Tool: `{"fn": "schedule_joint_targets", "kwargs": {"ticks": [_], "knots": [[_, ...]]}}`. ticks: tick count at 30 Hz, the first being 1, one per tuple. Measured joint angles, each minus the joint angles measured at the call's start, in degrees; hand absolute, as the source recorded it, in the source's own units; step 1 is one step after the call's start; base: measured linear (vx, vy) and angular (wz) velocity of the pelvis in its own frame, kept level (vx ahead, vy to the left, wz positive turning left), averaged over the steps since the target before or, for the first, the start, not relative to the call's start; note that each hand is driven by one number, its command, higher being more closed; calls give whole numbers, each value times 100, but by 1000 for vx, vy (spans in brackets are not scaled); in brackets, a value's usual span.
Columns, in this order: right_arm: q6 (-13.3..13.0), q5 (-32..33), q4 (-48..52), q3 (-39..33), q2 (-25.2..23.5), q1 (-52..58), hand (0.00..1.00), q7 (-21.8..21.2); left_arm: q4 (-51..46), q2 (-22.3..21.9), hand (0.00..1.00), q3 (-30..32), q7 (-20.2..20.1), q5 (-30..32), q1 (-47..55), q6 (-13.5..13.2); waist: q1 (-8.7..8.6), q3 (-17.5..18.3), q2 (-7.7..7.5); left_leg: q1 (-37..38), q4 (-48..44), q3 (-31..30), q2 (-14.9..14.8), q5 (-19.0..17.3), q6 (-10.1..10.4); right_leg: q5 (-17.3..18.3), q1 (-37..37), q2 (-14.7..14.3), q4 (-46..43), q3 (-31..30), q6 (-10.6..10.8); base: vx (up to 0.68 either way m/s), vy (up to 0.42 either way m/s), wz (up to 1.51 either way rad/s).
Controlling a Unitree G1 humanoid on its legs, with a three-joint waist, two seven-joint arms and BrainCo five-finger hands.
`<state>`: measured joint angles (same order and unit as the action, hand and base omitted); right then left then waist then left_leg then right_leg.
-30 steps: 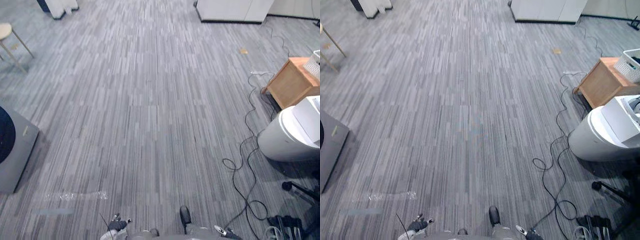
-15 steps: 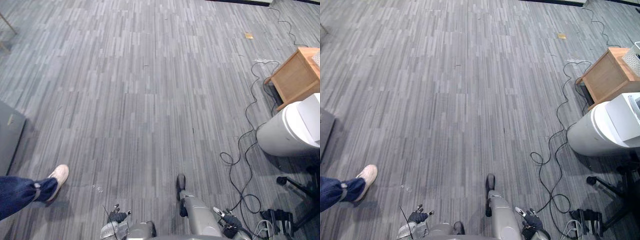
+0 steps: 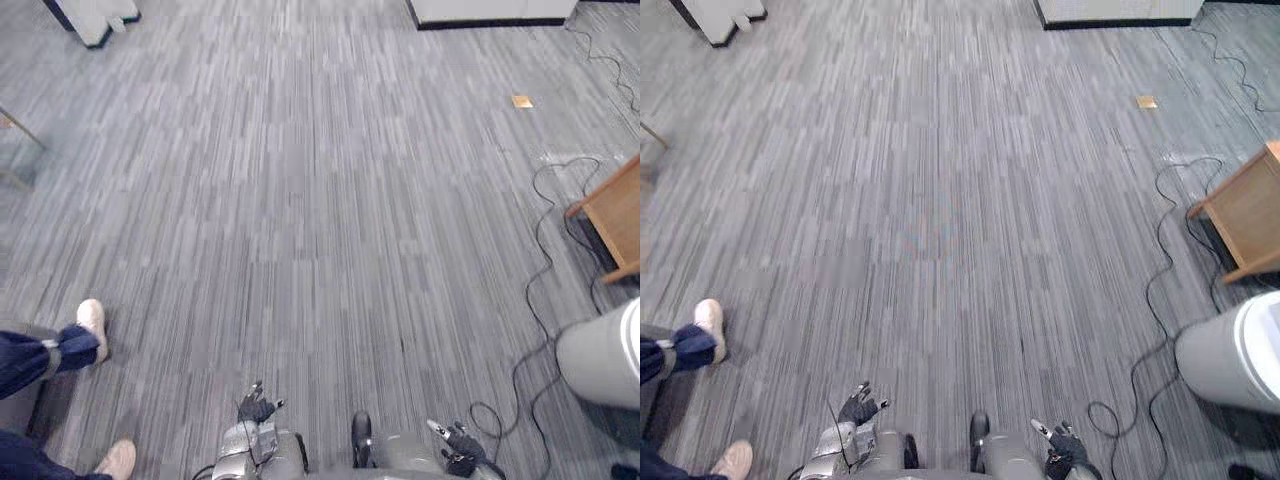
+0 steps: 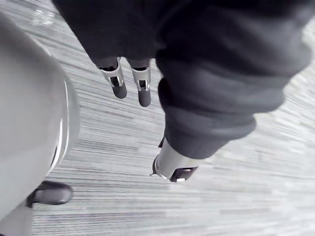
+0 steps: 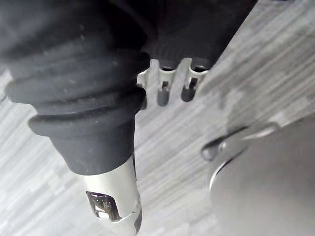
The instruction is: Organize washtable
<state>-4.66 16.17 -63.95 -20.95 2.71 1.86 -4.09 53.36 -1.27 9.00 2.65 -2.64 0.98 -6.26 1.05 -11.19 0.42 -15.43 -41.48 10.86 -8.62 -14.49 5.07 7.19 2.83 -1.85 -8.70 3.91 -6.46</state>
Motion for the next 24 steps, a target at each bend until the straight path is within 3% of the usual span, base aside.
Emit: {"fn": "schedule_joint_targets", "kwargs": {"ticks": [1,2,4,5,6,7,8,9,10,11,12,14,15,17,18,20,21,23,24], "knots": [[10,-73,-2,-6,14,-25,0,0,-4,1,0,-70,-5,0,-1,-49,0,-1,9,-197,365,-43,87,12,20,31,-94,34,69,-14,28,430,56,-10],[11,-183,7,-55,29,-32,0,-1,-34,4,0,-234,-5,2,-4,-110,12,31,84,-496,1384,-216,212,129,167,131,-306,92,216,-66,123,414,106,-14],[12,-346,2,-51,66,-10,0,3,-59,7,0,-480,-8,11,7,-122,139,40,328,-854,2501,-445,253,461,477,407,-651,34,340,-219,145,486,194,-35],[20,-424,-25,-28,156,9,0,-7,-127,0,0,-585,-1,25,15,-144,239,61,483,-1150,2769,-629,204,665,495,583,-919,-35,399,-319,273,490,256,-55],[31,-498,-64,21,196,54,0,-3,-173,25,0,-657,3,87,40,-159,330,81,523,-1226,2873,-621,137,902,394,727,-1093,-54,411,-437,367,623,347,-69],[46,-552,-117,56,165,84,0,3,-196,127,0,-693,6,134,58,-170,436,105,415,-1194,2704,-585,99,1459,190,911,-1254,36,377,-622,435,572,305,-87],[66,-648,-209,62,42,60,0,-7,-212,256,0,-711,3,276,157,-170,489,311,148,-1218,2530,-435,247,1793,-36,1032,-1283,302,337,-849,514,610,285,-80],[65,-733,-222,61,-10,23,0,-19,-212,325,0,-708,9,367,167,-166,484,382,22,-1263,2450,-416,317,1805,-121,1021,-1193,409,219,-949,530,667,261,-72],[64,-814,-224,65,-158,8,0,-105,-206,419,0,-720,7,456,169,-163,451,475,-182,-1263,2380,-253,426,1706,-518,877,-929,561,-173,-1150,757,703,253,-41],[60,-901,-209,24,-226,27,0,-133,-185,486,0,-759,3,536,136,-150,419,499,-296,-1123,2318,-91,523,1555,-754,696,-760,668,-702,-1364,1046,703,266,-30],[71,-903,-207,-7,-224,27,0,-132,-181,490,0,-791,3,555,124,-142,421,495,-311,-985,2334,-27,562,1460,-826,554,-695,687,-1009,-1451,1226,679,253,-25],[76,-833,-177,-116,-226,54,0,-121,-179,464,0,-878,18,555,186,-145,423,478,-277,-140,2624,161,632,1085,-958,-433,-197,563,-2725,-1780,2036,599,241,-41],[66,-794,-146,-117,-230,69,0,-121,-158,455,0,-881,17,555,209,-145,416,473,-271,110,2736,188,665,1006,-969,-443,-45,563,-3200,-1796,2059,506,221,-36],[58,-623,17,-107,-229,105,0,-97,15,457,0,-856,18,339,274,-145,377,435,-192,938,3184,300,785,841,-973,-198,414,626,-4174,-1481,1678,503,195,-22],[45,-486,47,-104,-226,111,0,-91,204,442,0,-787,28,149,299,-142,290,435,-172,1383,3454,305,803,712,-1003,177,711,654,-4196,-1099,1373,453,119,-14],[7,-342,78,-109,-226,125,0,-97,376,446,0,-607,23,-41,292,-130,279,434,-171,1675,3559,256,800,478,-1050,526,1129,606,-4028,-728,1215,354,8,-8],[-22,-224,78,-111,-213,143,0,-101,515,450,0,-546,11,-172,284,-106,251,418,-145,1846,3556,199,757,311,-1038,660,1459,448,-3688,-525,1073,277,-35,2],[-45,35,103,-154,-191,184,0,-90,719,432,0,-430,-6,-349,277,-62,80,375,-50,2144,3576,18,638,57,-960,591,1786,126,-2609,-467,1049,466,-99,44],[-73,188,178,-141,-200,158,0,-90,847,426,0,-350,-19,-434,280,-18,-60,372,-39,2386,3705,-142,611,-60,-899,174,1905,30,-1438,-425,1151,589,-136,71]]}}
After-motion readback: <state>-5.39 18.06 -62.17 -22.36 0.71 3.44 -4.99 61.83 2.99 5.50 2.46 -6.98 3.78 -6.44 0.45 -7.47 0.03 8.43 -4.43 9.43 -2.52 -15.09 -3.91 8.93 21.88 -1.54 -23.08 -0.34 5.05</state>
